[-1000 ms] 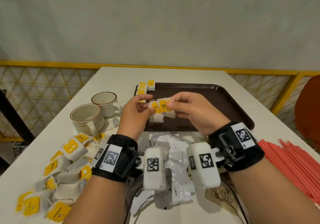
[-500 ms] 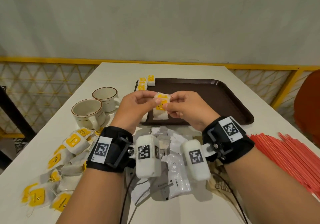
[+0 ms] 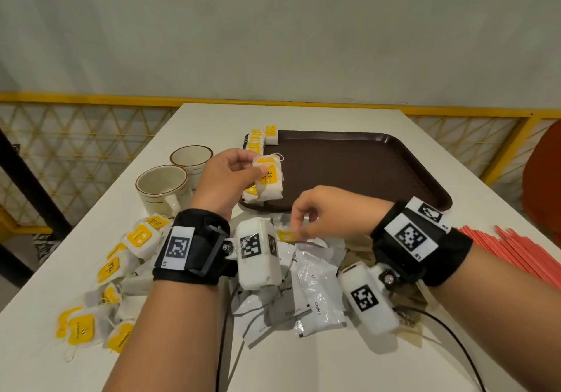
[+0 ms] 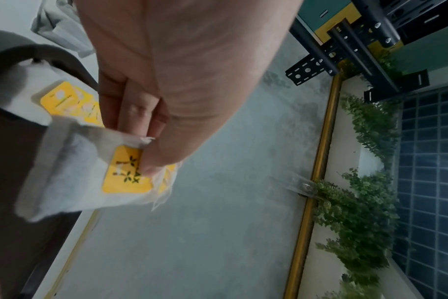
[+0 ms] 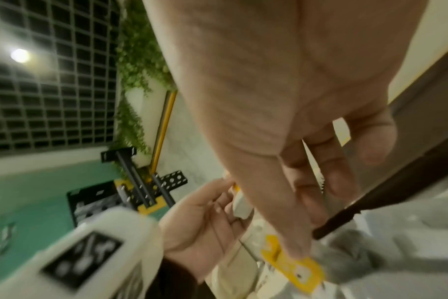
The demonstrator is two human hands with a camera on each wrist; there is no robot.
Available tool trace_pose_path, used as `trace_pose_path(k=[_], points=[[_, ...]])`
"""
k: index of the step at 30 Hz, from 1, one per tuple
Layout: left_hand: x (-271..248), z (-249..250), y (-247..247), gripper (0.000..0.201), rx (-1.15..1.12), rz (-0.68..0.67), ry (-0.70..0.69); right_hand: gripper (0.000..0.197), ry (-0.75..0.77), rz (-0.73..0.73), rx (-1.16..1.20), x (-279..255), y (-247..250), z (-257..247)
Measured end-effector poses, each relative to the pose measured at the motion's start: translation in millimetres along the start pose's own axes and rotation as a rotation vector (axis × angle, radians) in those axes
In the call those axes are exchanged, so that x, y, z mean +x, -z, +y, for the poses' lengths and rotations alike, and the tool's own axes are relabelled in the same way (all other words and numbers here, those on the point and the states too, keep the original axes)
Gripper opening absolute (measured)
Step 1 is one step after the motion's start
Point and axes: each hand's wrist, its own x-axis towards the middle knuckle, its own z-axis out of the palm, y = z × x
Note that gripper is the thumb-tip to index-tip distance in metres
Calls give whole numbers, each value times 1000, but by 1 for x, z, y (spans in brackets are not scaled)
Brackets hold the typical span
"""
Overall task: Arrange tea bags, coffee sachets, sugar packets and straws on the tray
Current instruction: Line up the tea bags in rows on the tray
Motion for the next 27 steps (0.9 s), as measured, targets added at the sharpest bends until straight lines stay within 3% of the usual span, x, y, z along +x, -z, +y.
trace_pose_path(k=[6,10,15,21,27], points=[[28,34,-6,15,76,-7,-38,6,-107,224,431,12,34,11],[81,61,-16,19,331,-109,-41,4,-163,324,577,36,60,21],[144,56,-32,16,617,-290,46,18,-228,423,654,86,76,48],[203,30,-48,10,903,-399,121,14,-315,445,526,147,75,77],[238,11,-51,20,1046,-443,141,24,-287,316,529,192,68,82]])
